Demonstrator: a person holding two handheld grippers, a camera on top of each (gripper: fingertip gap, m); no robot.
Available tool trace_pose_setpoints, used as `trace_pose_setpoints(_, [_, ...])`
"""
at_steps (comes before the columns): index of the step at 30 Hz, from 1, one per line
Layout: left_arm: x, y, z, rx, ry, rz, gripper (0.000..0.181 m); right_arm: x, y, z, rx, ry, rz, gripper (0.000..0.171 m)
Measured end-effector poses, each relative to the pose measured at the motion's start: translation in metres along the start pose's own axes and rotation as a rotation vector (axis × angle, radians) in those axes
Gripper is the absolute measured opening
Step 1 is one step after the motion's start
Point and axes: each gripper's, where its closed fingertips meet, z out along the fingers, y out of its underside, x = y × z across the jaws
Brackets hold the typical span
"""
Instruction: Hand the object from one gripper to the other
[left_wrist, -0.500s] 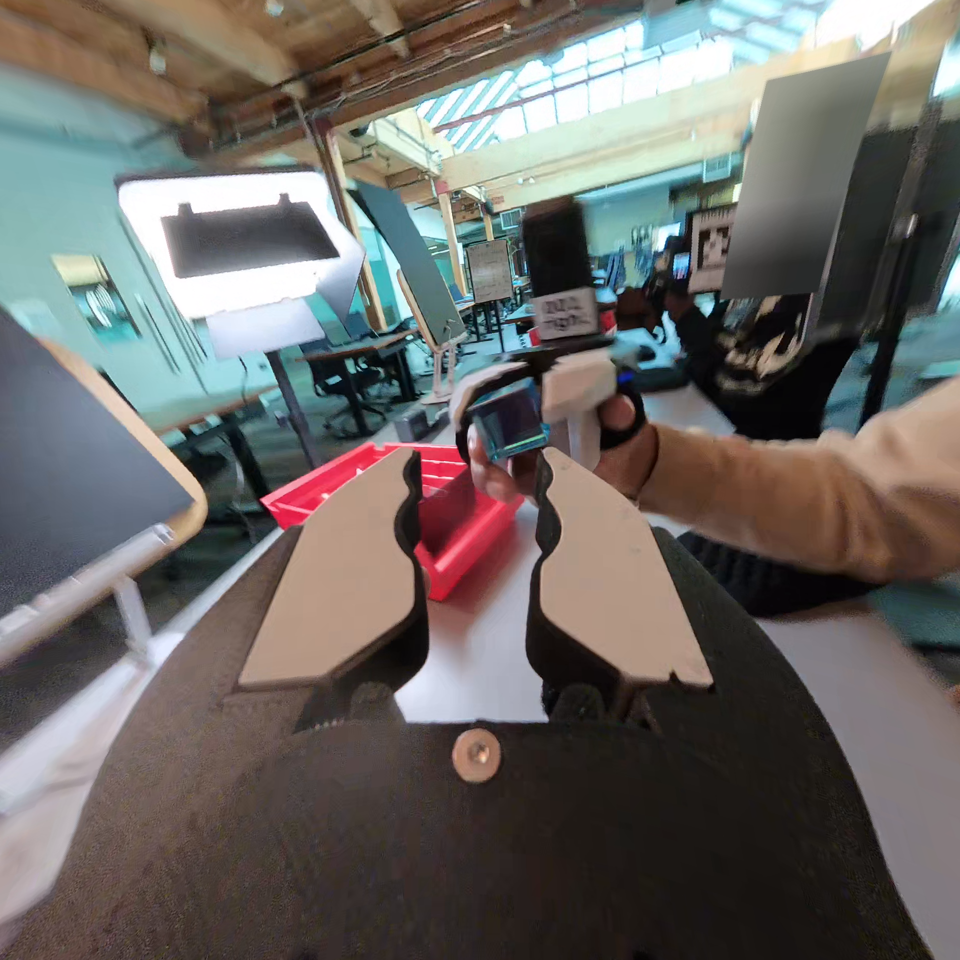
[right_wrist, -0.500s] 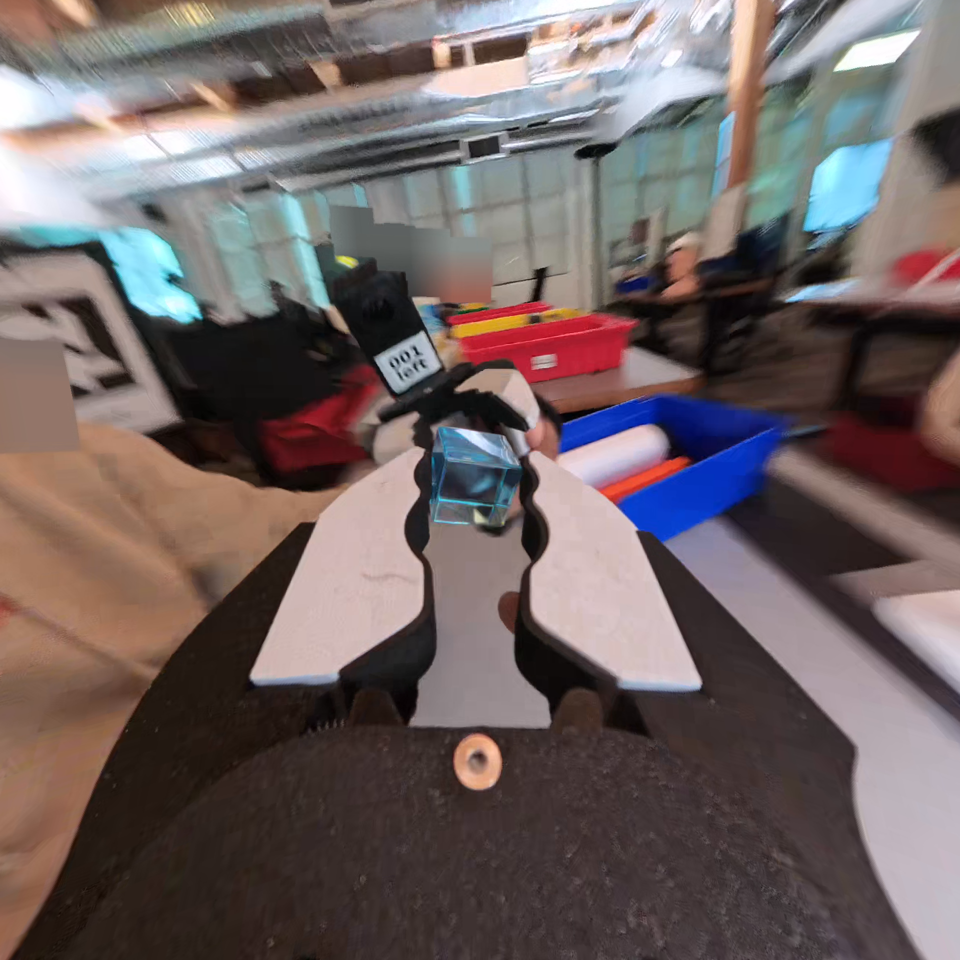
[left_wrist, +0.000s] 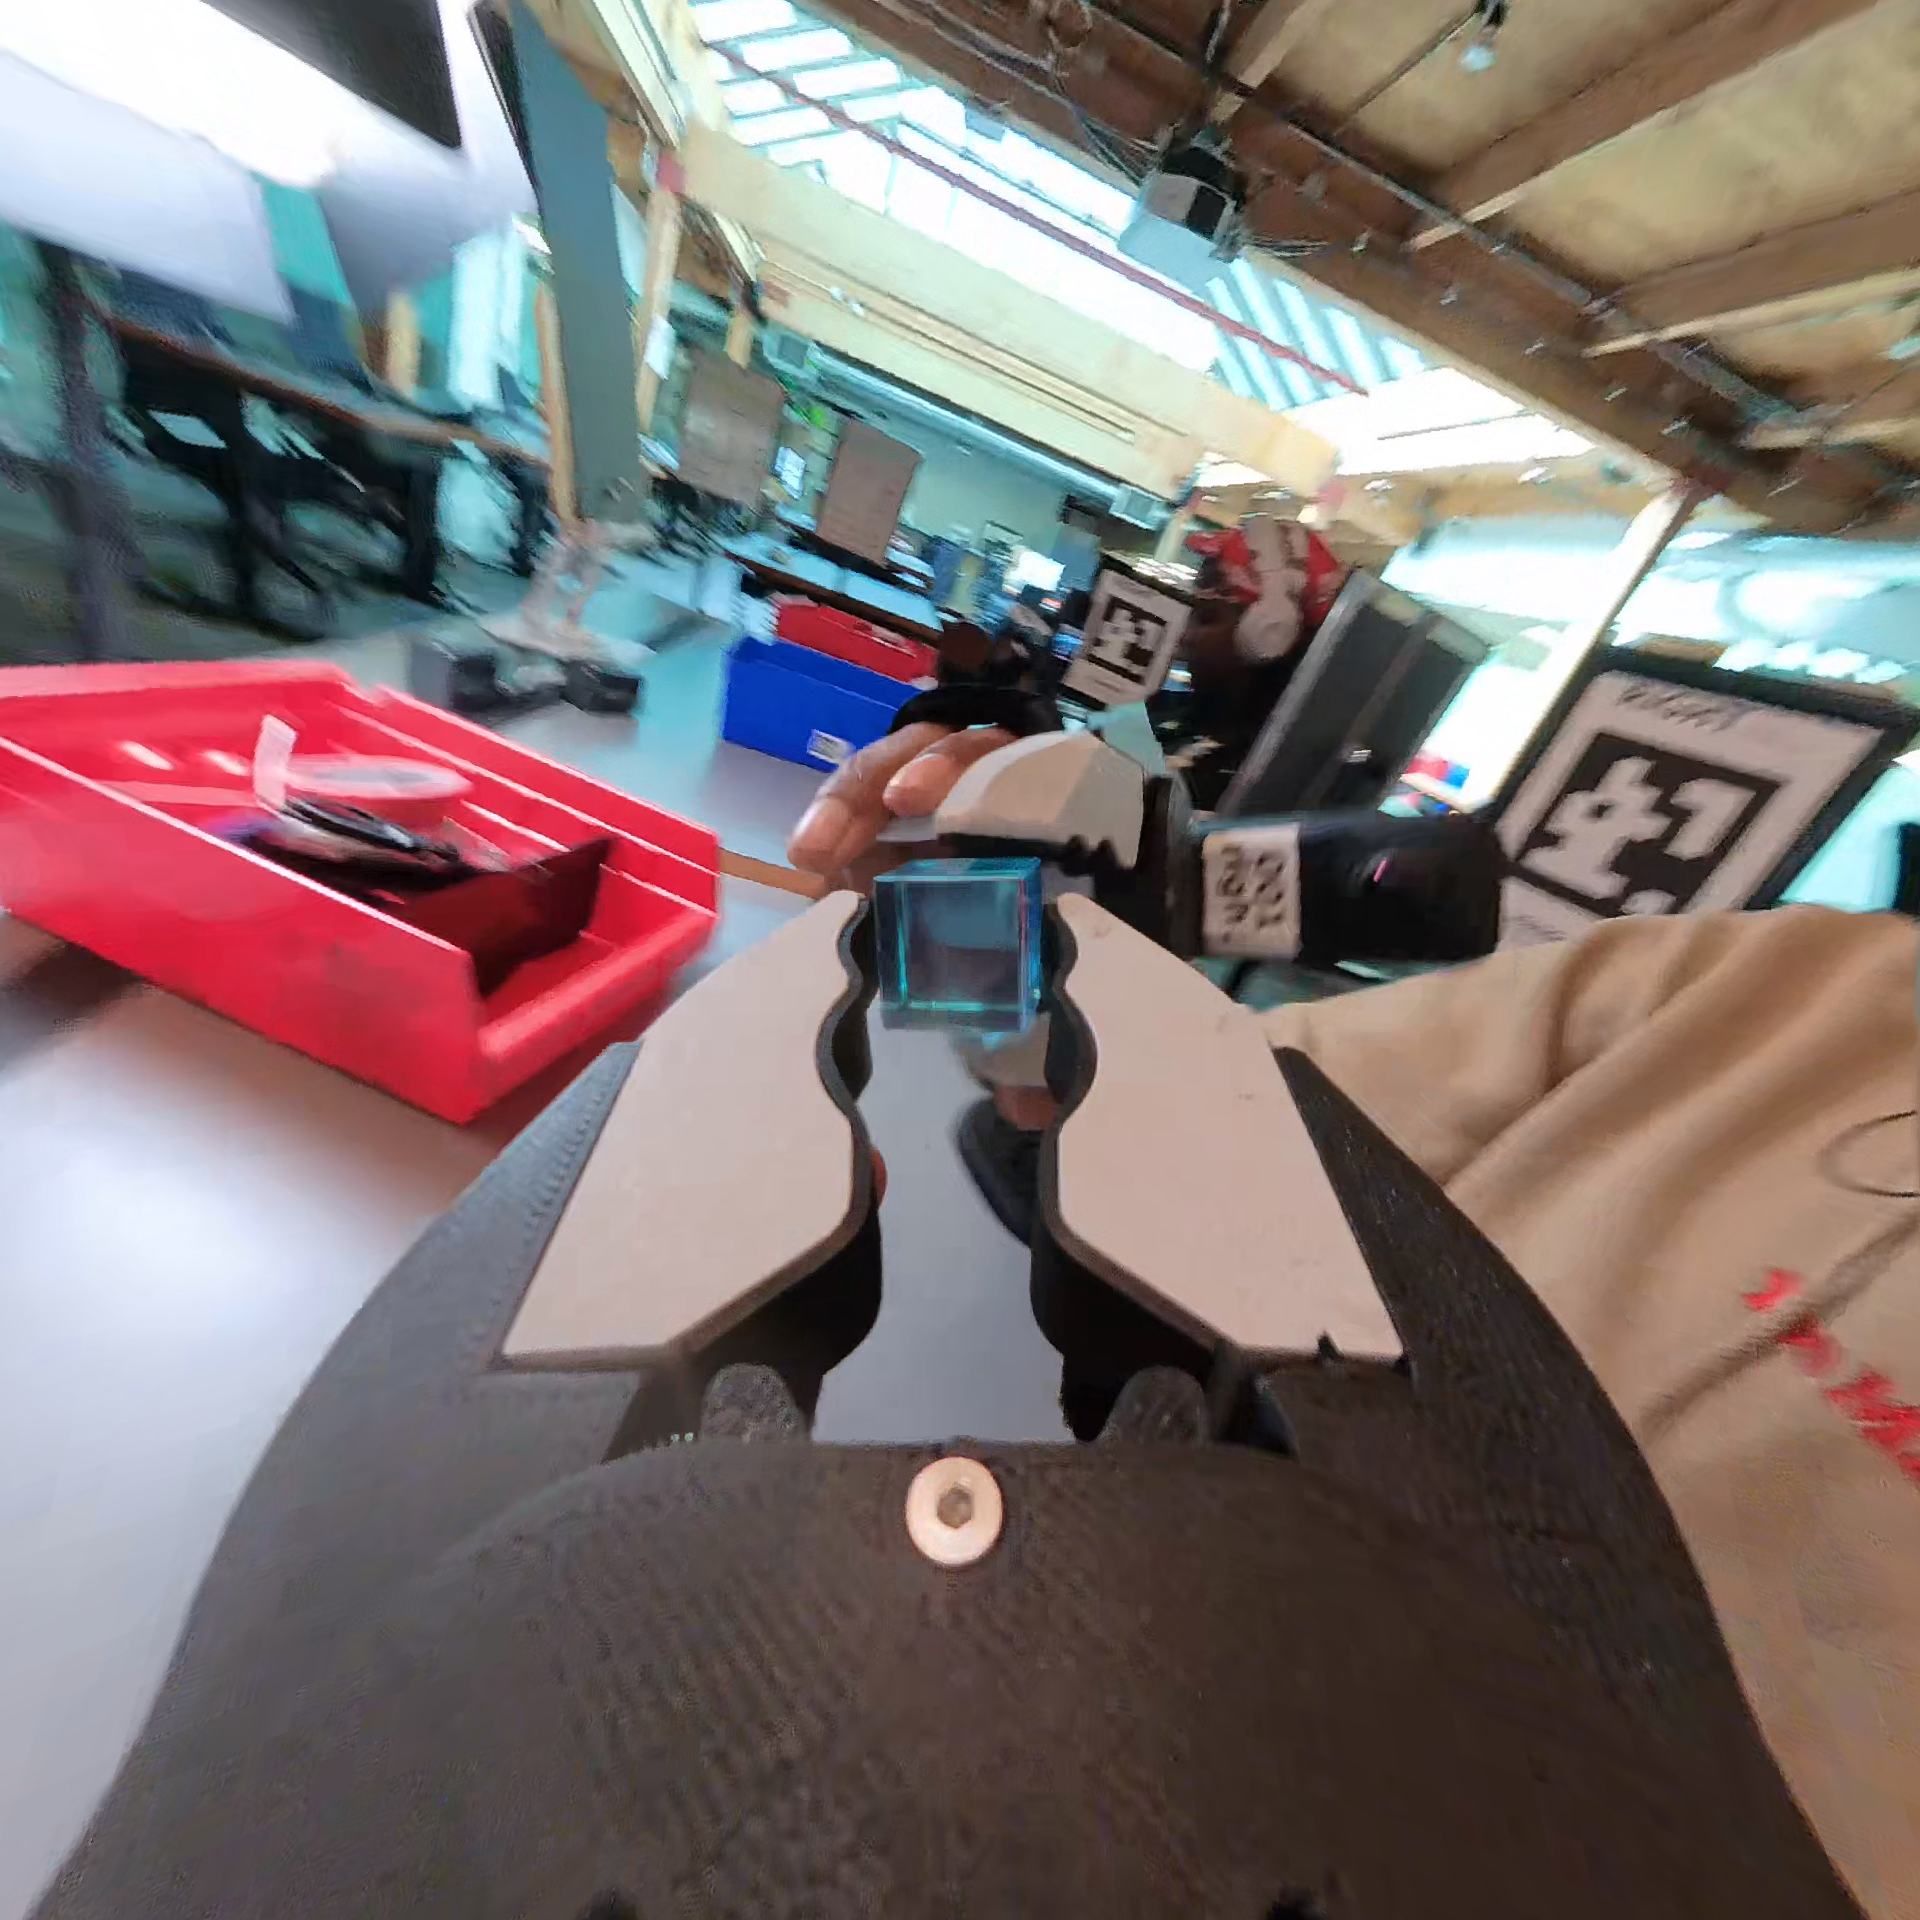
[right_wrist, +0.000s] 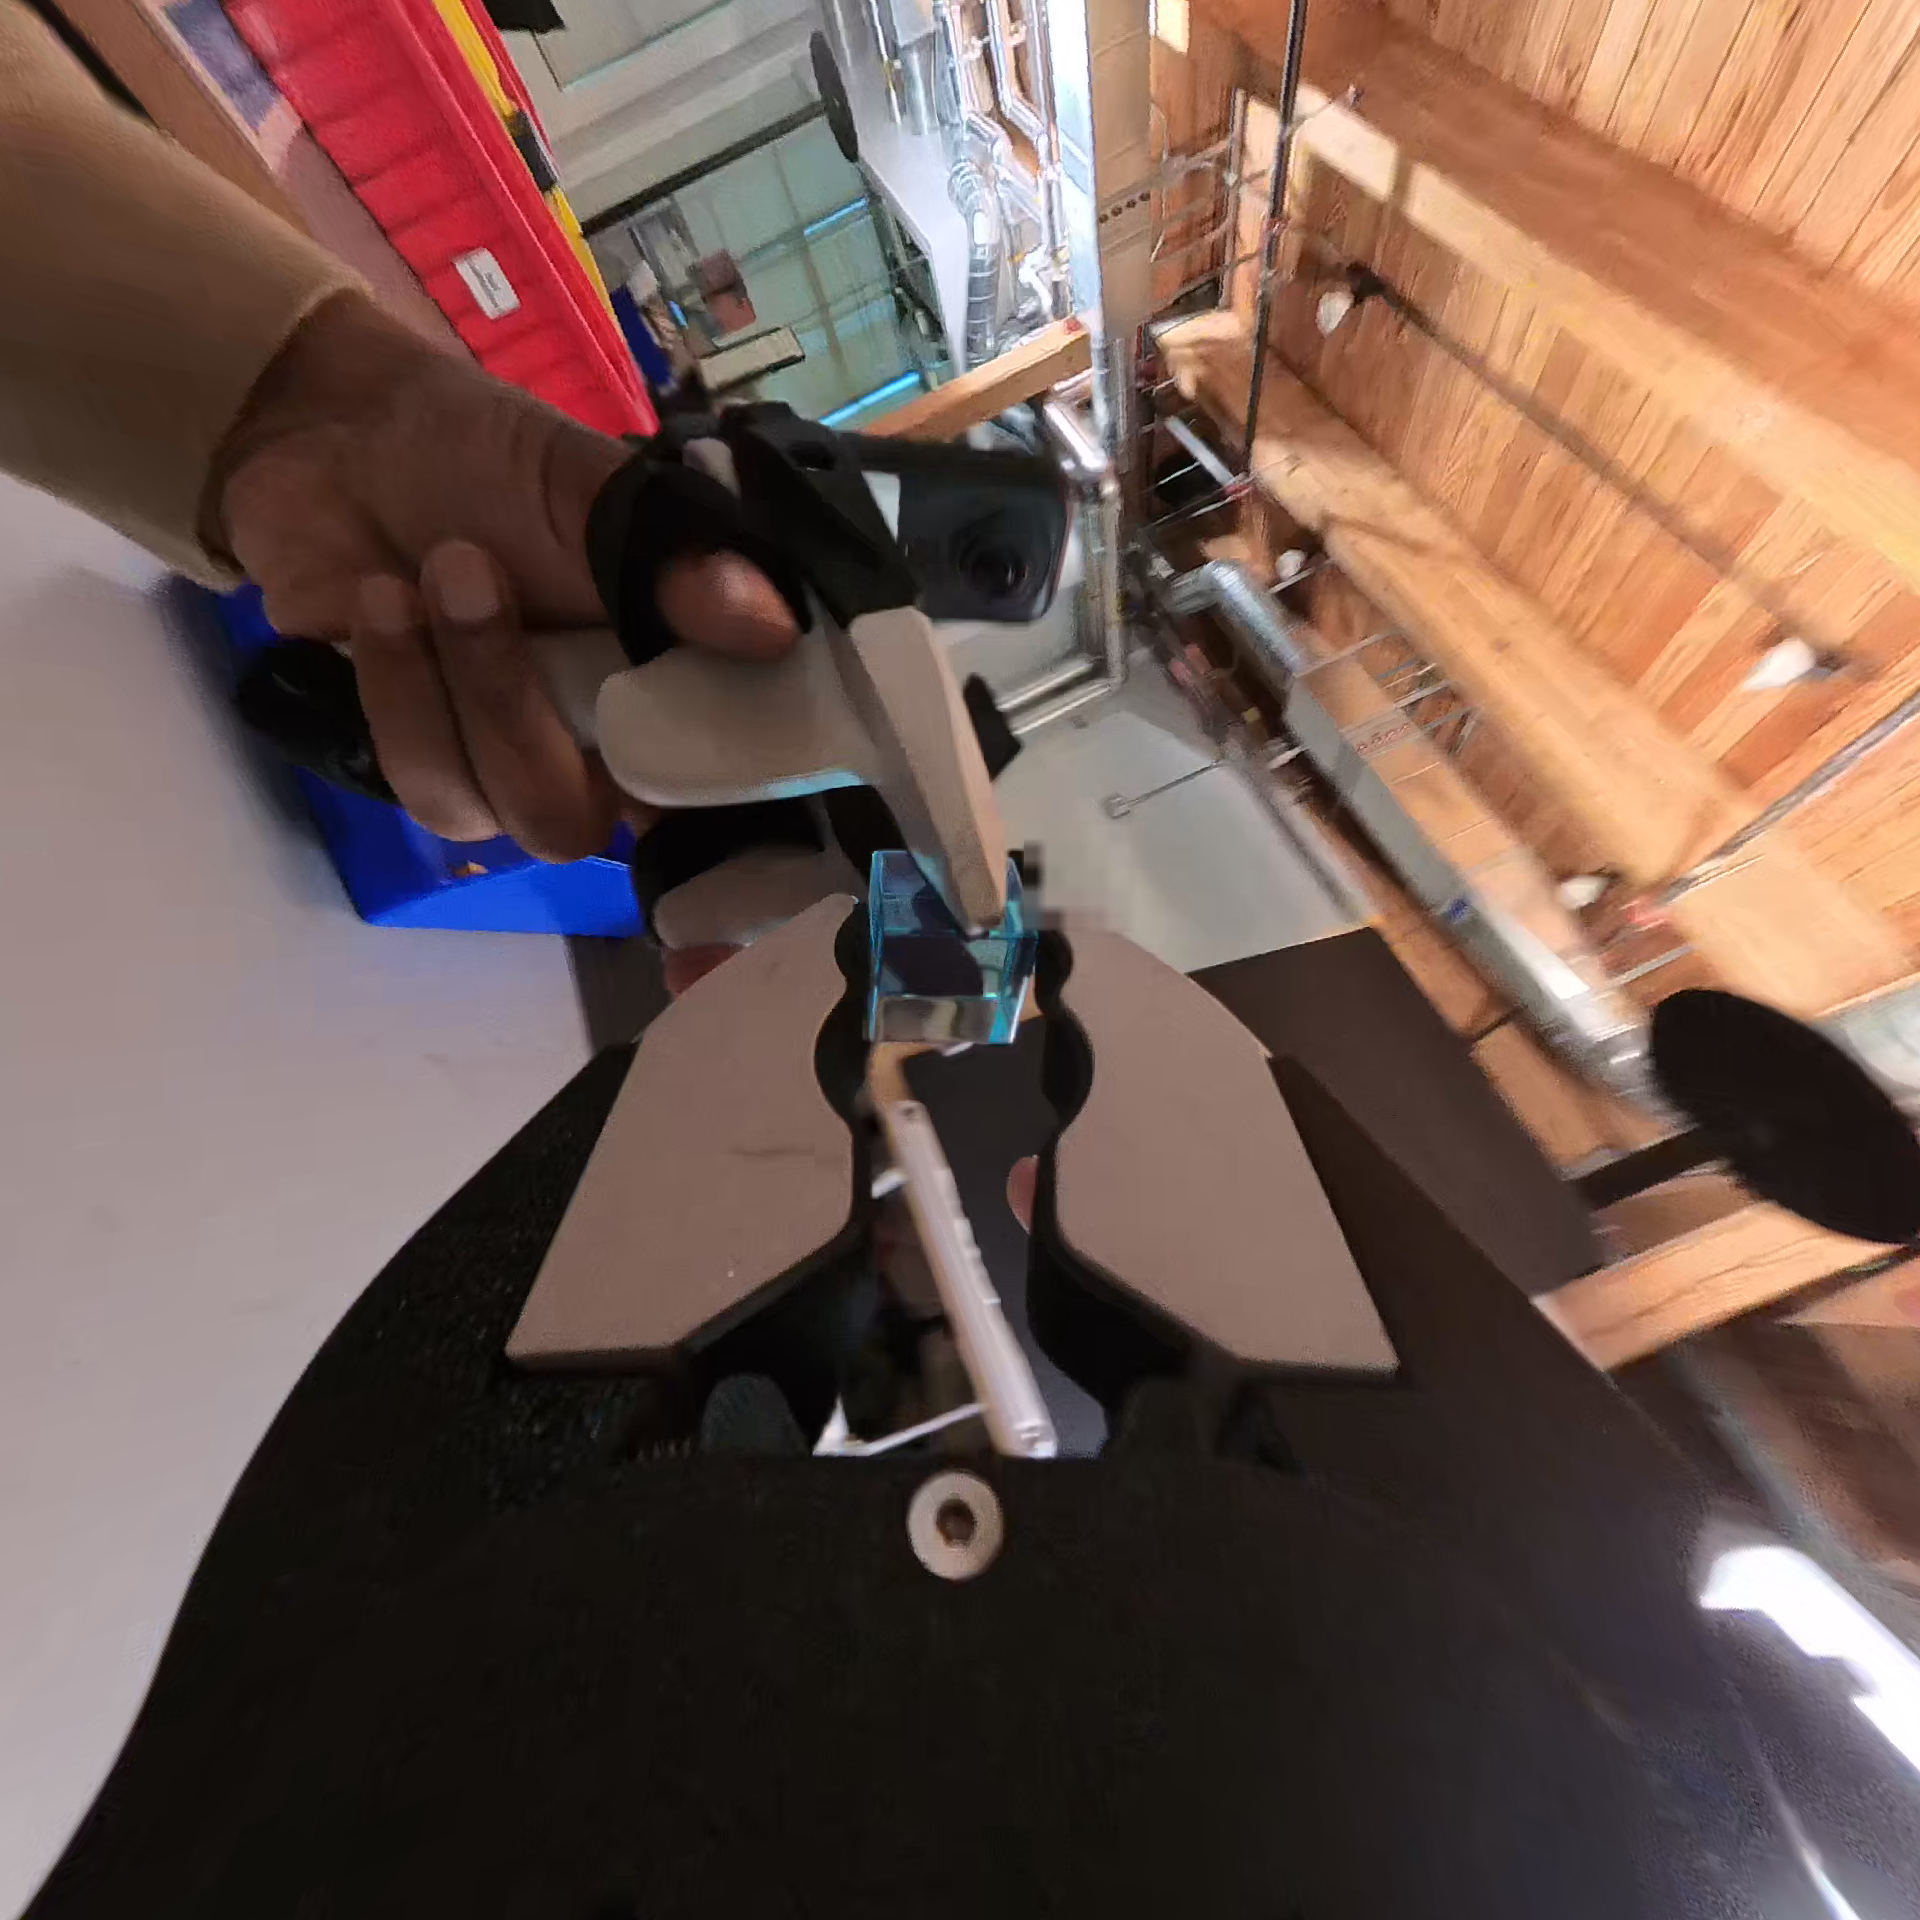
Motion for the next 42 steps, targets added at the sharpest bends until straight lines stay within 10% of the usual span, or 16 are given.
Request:
trace_pose_setpoints(1, [-0.003, -0.004, -0.003, 0.019, -0.043, 0.074, 0.030, 0.002, 0.003, 0.000, -0.013, -0.037, 0.101, 0.029])
trace_pose_setpoints(10, [-0.033, -0.014, -0.015, -0.084, -0.570, 0.825, 0.030, 0.026, 0.018, -0.006, -0.005, -0.294, 1.107, 0.052])
trace_pose_setpoints(24, [0.010, 0.016, 0.013, -0.159, -0.434, 1.445, 0.029, -0.020, -0.004, -0.017, -0.024, -0.654, 1.138, 0.053])
trace_pose_setpoints(42, [0.016, 0.016, 0.011, -0.200, -0.418, 1.486, 0.027, -0.020, -0.015, -0.024, 0.052, -0.676, 1.031, 0.044])
